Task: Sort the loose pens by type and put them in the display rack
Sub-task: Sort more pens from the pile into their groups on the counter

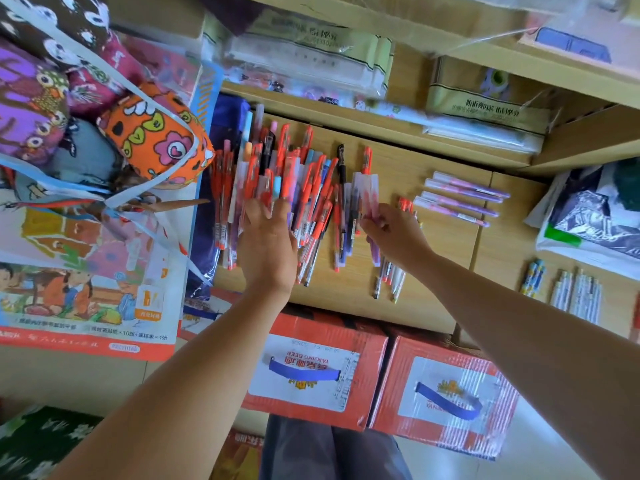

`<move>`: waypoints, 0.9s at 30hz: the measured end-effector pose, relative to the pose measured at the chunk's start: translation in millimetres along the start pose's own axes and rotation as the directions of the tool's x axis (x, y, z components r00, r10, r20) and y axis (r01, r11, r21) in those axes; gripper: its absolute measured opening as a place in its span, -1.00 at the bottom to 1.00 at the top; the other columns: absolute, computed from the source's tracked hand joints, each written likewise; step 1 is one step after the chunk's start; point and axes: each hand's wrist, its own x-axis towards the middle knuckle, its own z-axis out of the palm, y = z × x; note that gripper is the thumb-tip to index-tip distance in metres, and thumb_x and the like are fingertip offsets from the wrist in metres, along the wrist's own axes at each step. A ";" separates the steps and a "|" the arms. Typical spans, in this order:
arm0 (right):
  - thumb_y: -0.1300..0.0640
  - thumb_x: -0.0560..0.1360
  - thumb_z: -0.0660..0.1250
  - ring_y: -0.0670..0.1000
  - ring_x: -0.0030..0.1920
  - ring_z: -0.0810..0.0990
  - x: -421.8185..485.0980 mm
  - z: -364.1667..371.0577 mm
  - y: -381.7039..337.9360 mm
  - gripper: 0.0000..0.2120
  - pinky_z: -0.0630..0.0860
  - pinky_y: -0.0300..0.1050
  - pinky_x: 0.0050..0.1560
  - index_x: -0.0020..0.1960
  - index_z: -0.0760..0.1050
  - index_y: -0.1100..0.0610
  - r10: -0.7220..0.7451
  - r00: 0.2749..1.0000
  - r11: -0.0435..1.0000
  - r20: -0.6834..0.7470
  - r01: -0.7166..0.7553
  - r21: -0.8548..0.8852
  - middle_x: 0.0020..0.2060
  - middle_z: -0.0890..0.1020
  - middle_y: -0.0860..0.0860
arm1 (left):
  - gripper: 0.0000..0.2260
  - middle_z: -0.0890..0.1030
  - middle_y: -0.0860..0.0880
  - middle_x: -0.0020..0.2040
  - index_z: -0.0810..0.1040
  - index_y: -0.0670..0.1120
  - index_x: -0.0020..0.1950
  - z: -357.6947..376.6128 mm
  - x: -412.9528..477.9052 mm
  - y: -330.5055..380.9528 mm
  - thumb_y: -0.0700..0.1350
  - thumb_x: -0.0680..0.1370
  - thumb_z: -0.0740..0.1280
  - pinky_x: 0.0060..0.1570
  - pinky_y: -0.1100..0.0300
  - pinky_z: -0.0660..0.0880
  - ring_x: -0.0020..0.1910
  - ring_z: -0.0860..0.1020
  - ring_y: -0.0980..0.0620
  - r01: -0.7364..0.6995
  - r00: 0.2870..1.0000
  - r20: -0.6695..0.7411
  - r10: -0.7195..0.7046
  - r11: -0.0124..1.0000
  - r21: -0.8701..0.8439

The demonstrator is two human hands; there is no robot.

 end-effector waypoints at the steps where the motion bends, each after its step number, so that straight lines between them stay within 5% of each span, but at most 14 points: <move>1: 0.03 0.58 0.25 0.07 -0.20 0.64 0.2 0.0 -0.1 -0.83 0.58 -0.02 -0.14 -0.06 0.50 0.12 0.000 1.000 1.000 0.000 0.000 0.004 -0.23 0.64 0.04 | -0.68 0.39 -0.14 0.17 0.44 -0.03 0.19 -1.4 0.6 0.4 -0.20 0.48 0.40 -0.25 0.11 0.59 -0.04 0.55 -0.08 0.011 1.000 -0.004 -0.011 1.000 0.005; 3: 0.02 0.57 0.25 0.09 -0.21 0.63 1.0 1.3 -2.5 -0.81 0.59 0.07 -0.12 -0.04 0.51 0.14 0.001 1.000 1.000 0.002 -0.001 0.010 -0.23 0.64 0.06 | -0.75 0.42 -0.13 0.14 0.44 -0.04 0.16 -4.3 1.8 0.7 -0.17 0.51 0.37 -0.27 0.09 0.59 -0.07 0.56 -0.09 0.032 0.999 0.011 -0.032 0.999 0.001; 10: 0.02 0.58 0.26 -0.02 -0.36 0.51 6.4 14.0 -21.9 -0.79 0.44 -0.15 -0.33 -0.03 0.49 0.18 -0.059 0.998 0.998 0.039 0.058 0.033 -0.23 0.61 0.04 | -0.84 0.55 -0.07 -0.01 0.48 -0.07 0.10 -5.5 2.4 -4.0 -0.09 0.55 0.35 -0.29 0.17 0.43 -0.13 0.59 -0.06 0.007 0.999 0.047 -0.009 0.999 0.033; 19: 0.03 0.57 0.26 0.05 -0.17 0.61 7.5 26.1 -27.0 -0.78 0.55 -0.05 -0.14 -0.01 0.51 0.19 -0.035 0.995 0.993 0.090 0.025 0.112 -0.14 0.63 0.06 | -0.79 0.64 0.03 -0.12 0.61 -0.05 -0.03 10.6 0.9 -2.0 0.08 0.54 0.34 -0.29 0.16 0.50 -0.18 0.60 0.04 0.066 0.992 0.108 -0.068 0.998 0.020; 23: 0.03 0.57 0.27 0.04 -0.18 0.62 8.9 23.9 -29.0 -0.79 0.60 -0.01 -0.09 0.03 0.53 0.17 -0.045 0.995 0.987 0.090 0.031 0.160 -0.12 0.64 0.05 | -0.83 0.58 0.08 -0.25 0.58 -0.05 -0.08 4.7 2.5 -3.8 0.02 0.57 0.30 -0.46 0.33 0.25 -0.31 0.50 0.10 0.121 0.991 0.067 -0.113 0.984 -0.131; 27: 0.01 0.56 0.30 -0.07 -0.29 0.58 5.3 17.7 -37.8 -0.88 0.54 -0.18 -0.18 0.00 0.53 0.05 -0.032 0.994 0.952 0.103 -0.001 0.308 -0.24 0.60 -0.06 | -0.87 0.60 0.07 -0.20 0.59 -0.07 -0.08 0.9 -2.5 -6.1 -0.05 0.56 0.31 -0.33 0.31 0.41 -0.29 0.50 0.16 -0.131 0.981 0.103 0.162 0.957 -0.259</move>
